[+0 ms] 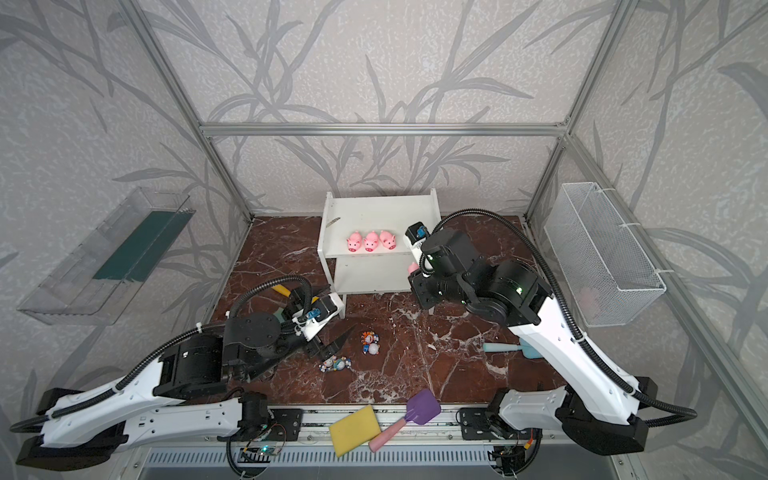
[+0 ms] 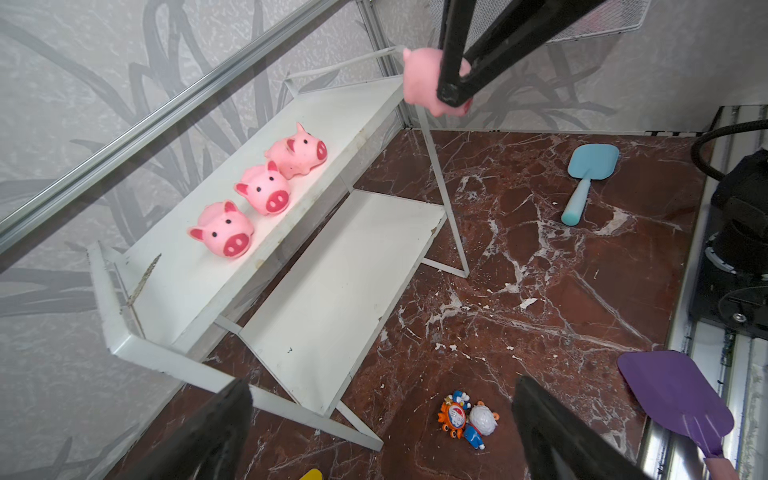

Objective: Place and organize the plastic toys onto the shelf
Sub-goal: 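Lift the pig with the right gripper and carry it to the top tier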

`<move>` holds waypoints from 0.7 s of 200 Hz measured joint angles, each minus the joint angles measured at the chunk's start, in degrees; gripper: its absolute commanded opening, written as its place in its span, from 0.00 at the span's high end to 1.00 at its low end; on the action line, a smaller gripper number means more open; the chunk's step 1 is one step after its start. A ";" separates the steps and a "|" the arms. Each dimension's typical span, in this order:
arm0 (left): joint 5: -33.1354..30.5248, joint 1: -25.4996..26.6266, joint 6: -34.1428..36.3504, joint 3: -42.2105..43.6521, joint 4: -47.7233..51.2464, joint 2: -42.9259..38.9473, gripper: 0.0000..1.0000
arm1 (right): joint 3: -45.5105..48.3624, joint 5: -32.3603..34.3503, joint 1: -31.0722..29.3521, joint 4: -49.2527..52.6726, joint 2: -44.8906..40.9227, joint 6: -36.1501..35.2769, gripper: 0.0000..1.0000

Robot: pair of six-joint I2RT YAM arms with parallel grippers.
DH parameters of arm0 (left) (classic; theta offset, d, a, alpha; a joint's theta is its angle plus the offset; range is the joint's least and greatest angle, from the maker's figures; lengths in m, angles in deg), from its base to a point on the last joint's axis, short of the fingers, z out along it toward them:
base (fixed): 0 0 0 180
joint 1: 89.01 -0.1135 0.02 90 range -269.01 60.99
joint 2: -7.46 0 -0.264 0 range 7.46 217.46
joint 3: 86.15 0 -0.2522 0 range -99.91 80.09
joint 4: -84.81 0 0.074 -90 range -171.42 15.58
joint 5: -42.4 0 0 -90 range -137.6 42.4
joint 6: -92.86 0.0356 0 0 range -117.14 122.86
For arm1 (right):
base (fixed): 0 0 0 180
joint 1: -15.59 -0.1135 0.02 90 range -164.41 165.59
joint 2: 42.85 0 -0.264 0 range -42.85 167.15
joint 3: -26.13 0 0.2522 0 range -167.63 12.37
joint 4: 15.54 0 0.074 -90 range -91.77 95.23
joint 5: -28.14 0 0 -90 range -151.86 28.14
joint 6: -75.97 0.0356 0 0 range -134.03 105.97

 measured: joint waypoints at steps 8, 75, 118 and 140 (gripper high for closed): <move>0.37 -0.85 0.20 0.00 -0.31 -0.20 0.01 | -1.84 -0.68 1.20 0.09 1.38 -0.81 0.73; 2.51 -2.97 2.43 -1.38 -1.70 -1.49 0.01 | -7.50 -4.79 7.74 -0.35 8.37 -4.26 0.73; 3.69 -4.52 2.45 -0.98 -2.32 -3.50 0.01 | -7.52 -6.60 10.08 -1.16 10.71 -4.70 0.73; 4.39 -5.53 2.19 -0.55 -2.51 -4.44 0.01 | -8.17 -7.39 11.41 -1.73 11.72 -4.74 0.73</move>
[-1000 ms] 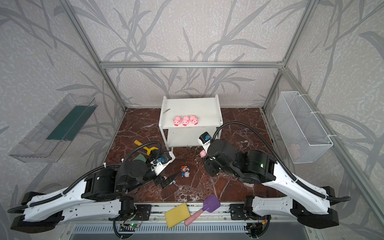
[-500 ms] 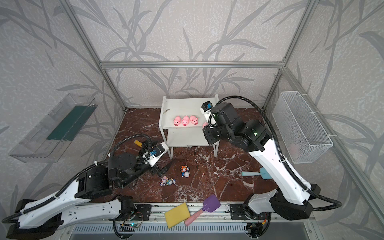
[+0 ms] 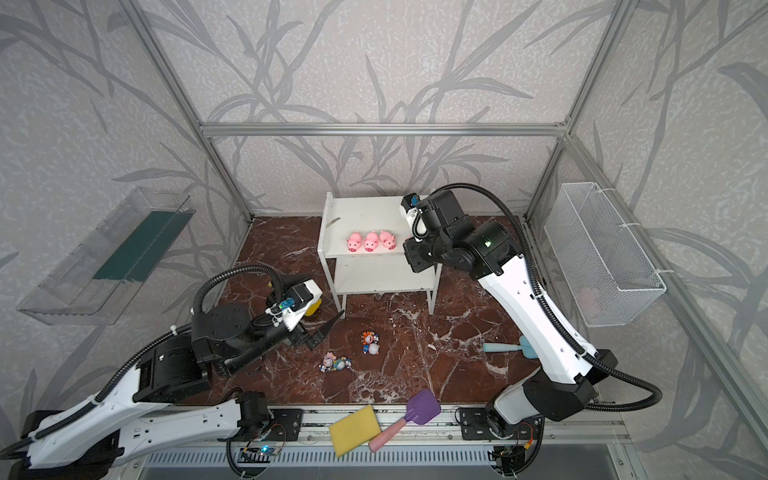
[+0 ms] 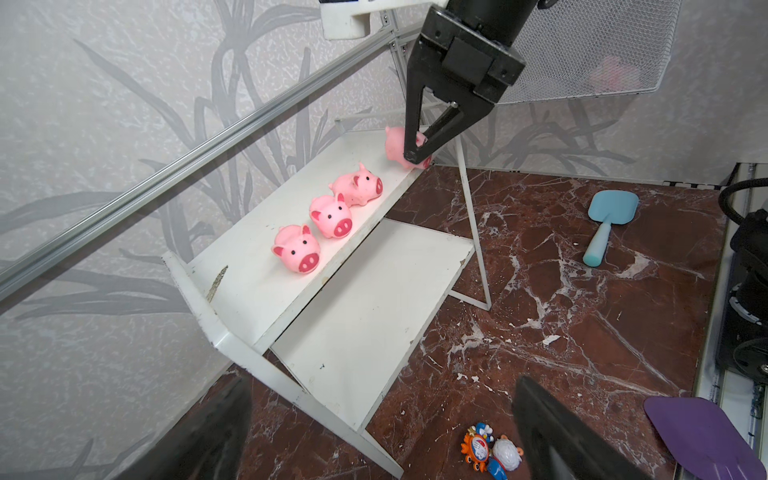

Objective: Place and organize the plastic toys onto the shelf
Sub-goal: 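Lift the pig with the right gripper and carry it to the top tier, then lower the pig beside the pig row and open the right gripper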

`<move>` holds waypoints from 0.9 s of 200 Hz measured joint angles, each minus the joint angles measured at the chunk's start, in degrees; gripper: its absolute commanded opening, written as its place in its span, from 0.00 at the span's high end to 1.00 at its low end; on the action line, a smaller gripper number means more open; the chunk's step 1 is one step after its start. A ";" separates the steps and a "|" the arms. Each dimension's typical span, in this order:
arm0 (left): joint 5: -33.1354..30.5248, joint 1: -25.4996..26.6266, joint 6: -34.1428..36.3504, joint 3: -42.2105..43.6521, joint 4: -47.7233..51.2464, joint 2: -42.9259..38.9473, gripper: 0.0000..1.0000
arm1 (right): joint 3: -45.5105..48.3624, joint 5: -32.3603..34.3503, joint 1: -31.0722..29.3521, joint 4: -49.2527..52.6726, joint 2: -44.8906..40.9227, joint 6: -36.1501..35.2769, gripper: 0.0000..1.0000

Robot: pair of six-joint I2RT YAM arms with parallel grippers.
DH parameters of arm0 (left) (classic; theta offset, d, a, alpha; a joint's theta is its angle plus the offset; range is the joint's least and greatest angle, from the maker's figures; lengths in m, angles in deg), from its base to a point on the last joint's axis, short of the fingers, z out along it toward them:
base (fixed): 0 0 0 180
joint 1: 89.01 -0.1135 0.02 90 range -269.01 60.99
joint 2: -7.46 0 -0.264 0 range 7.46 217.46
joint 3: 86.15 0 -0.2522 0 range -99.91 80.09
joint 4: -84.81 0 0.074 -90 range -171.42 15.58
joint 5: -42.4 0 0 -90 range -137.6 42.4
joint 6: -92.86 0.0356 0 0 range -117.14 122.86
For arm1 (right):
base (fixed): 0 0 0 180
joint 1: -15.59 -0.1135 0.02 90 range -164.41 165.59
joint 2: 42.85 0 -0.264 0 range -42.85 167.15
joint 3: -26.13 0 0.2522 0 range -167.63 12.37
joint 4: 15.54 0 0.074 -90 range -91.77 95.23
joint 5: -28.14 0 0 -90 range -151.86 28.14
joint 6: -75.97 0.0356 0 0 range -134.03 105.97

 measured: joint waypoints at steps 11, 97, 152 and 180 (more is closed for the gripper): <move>0.39 -0.48 -0.09 0.35 -0.17 -0.37 0.01 | -0.46 -0.33 0.57 -0.28 0.39 -0.04 0.73; 2.97 -2.47 -1.09 1.64 -0.63 -1.05 0.01 | -2.86 -3.96 2.78 -1.46 3.76 -0.13 0.68; 4.09 -3.56 -1.60 1.90 -0.68 -1.09 0.01 | -3.13 -4.07 3.45 -1.68 4.24 -0.13 0.57; 4.81 -4.13 -2.08 1.97 -0.68 -1.09 0.01 | -4.17 -3.98 3.93 -1.57 4.24 -0.22 0.52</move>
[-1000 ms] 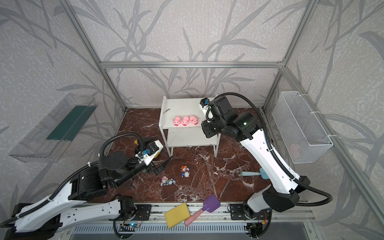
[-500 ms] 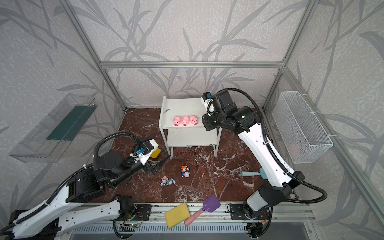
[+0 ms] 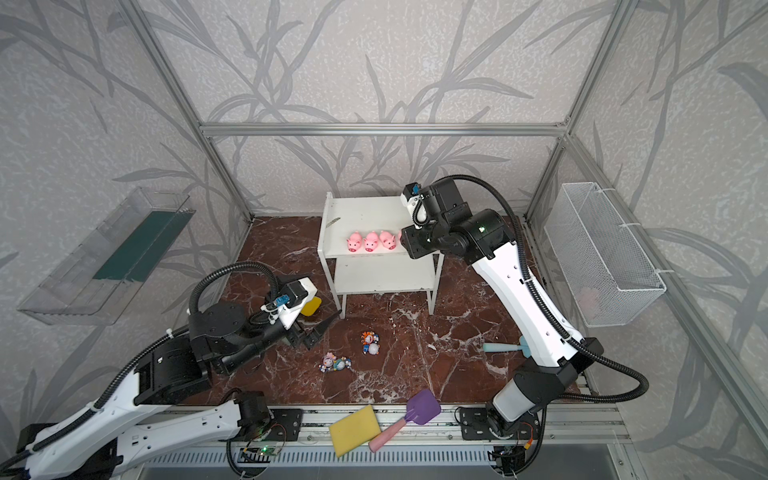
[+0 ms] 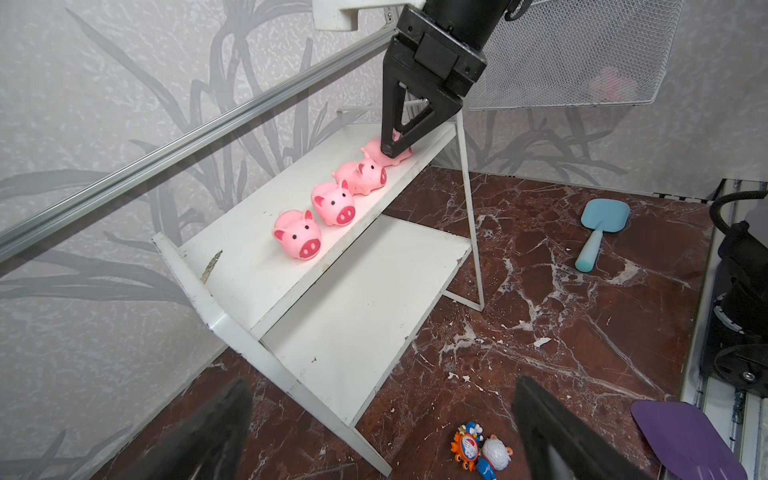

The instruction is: Place and organize the plastic toys onto the shelf

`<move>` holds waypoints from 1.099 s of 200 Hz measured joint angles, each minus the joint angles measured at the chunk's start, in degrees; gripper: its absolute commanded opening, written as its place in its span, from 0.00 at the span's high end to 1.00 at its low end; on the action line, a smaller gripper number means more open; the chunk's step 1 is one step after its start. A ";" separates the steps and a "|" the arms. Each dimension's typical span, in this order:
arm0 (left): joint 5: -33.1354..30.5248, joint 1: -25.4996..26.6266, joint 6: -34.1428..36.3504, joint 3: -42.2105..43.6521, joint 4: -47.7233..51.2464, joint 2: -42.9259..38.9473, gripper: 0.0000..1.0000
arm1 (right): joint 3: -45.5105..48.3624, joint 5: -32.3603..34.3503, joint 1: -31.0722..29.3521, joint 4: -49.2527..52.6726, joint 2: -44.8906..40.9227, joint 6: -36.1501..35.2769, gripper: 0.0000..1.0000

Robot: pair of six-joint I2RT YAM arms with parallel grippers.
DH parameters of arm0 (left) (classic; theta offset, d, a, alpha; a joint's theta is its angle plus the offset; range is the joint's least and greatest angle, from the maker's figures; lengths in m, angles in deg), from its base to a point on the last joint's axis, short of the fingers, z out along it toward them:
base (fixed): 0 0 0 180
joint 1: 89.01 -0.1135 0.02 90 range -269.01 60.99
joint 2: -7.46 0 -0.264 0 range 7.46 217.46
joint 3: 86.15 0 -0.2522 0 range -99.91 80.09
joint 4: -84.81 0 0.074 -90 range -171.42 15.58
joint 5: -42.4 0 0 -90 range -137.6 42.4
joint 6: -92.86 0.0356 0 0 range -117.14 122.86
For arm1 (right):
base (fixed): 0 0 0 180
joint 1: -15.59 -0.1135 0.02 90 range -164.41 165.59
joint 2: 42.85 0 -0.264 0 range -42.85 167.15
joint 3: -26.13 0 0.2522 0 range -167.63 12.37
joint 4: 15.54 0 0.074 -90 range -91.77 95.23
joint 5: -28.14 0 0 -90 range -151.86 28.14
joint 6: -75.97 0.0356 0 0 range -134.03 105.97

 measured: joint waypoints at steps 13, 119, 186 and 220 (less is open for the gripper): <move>0.39 -0.26 -0.13 0.11 -0.02 -0.02 0.01 | -1.05 0.00 0.13 0.09 -0.09 -0.13 0.50; 2.01 -2.08 -0.96 0.26 0.00 -0.17 0.01 | -3.19 5.64 1.03 1.64 -0.46 -3.13 0.66; 2.84 -3.13 -1.53 0.26 0.00 -0.63 0.01 | -3.15 8.17 1.07 1.90 0.92 -5.35 0.67; 2.97 -3.26 -1.55 0.37 0.00 -1.11 0.01 | -3.13 8.02 1.03 2.10 1.90 -5.53 0.67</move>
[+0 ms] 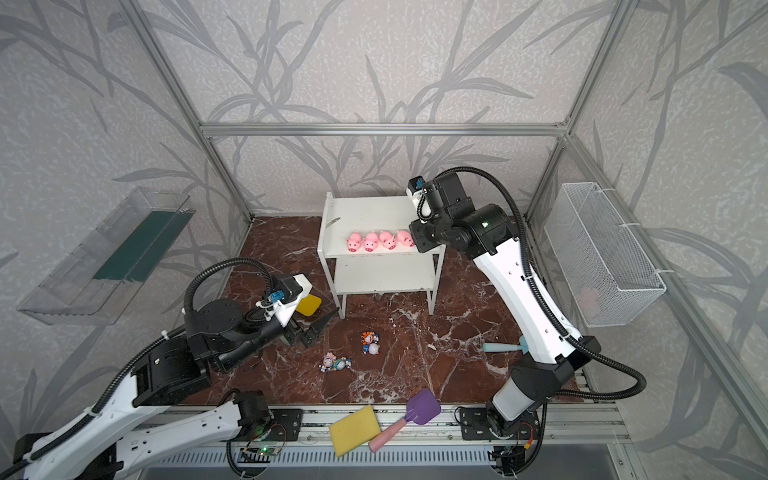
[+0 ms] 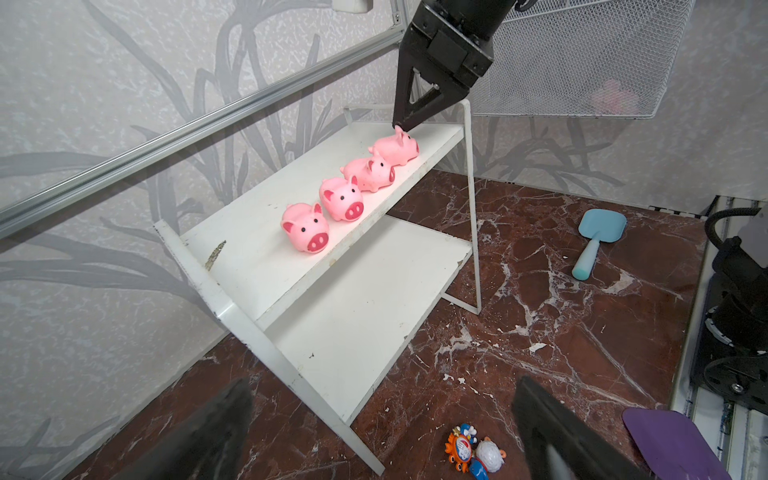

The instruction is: Place and organize the plastic toys onto the shelf

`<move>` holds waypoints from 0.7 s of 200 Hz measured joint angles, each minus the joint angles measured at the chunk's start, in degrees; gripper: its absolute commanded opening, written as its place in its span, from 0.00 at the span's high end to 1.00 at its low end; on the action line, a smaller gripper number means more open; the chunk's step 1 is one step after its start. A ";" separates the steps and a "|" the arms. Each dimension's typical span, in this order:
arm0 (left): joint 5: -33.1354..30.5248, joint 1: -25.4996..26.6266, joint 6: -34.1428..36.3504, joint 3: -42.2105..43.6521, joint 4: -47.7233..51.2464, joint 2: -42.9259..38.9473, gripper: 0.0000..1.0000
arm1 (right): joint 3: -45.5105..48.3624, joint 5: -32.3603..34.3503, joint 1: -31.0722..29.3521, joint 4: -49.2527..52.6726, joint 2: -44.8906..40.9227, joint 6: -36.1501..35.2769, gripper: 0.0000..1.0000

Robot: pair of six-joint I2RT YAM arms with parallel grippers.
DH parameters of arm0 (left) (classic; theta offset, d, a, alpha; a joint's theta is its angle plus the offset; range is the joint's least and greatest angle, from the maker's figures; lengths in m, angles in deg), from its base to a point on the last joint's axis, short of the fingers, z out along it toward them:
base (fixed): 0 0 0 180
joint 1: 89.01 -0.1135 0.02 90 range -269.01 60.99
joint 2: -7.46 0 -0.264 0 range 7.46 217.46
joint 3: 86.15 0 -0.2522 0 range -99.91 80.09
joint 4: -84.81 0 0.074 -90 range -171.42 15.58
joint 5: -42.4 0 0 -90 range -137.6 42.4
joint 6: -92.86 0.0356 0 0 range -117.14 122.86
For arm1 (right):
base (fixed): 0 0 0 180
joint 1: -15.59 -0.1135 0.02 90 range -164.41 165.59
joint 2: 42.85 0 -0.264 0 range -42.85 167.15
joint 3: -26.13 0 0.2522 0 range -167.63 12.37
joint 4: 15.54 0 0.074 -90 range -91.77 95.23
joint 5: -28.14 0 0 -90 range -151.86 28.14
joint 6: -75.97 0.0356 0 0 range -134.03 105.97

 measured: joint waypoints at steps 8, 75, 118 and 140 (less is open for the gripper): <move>0.11 -0.02 -0.02 0.00 -0.02 -0.09 0.01 | 0.07 -0.07 -0.02 0.00 0.00 -0.04 0.68; 0.98 -0.37 -0.09 0.26 -0.02 -0.20 0.01 | 0.07 -1.42 -1.97 0.02 -0.02 -0.22 0.68; 1.25 -0.63 -0.13 0.26 -0.02 -0.24 0.01 | 0.07 -2.69 -2.97 0.00 -0.02 -0.15 0.68; 1.44 -0.66 -0.17 0.26 -0.02 -0.24 0.01 | 0.09 -2.73 -3.50 0.02 -0.02 0.02 0.68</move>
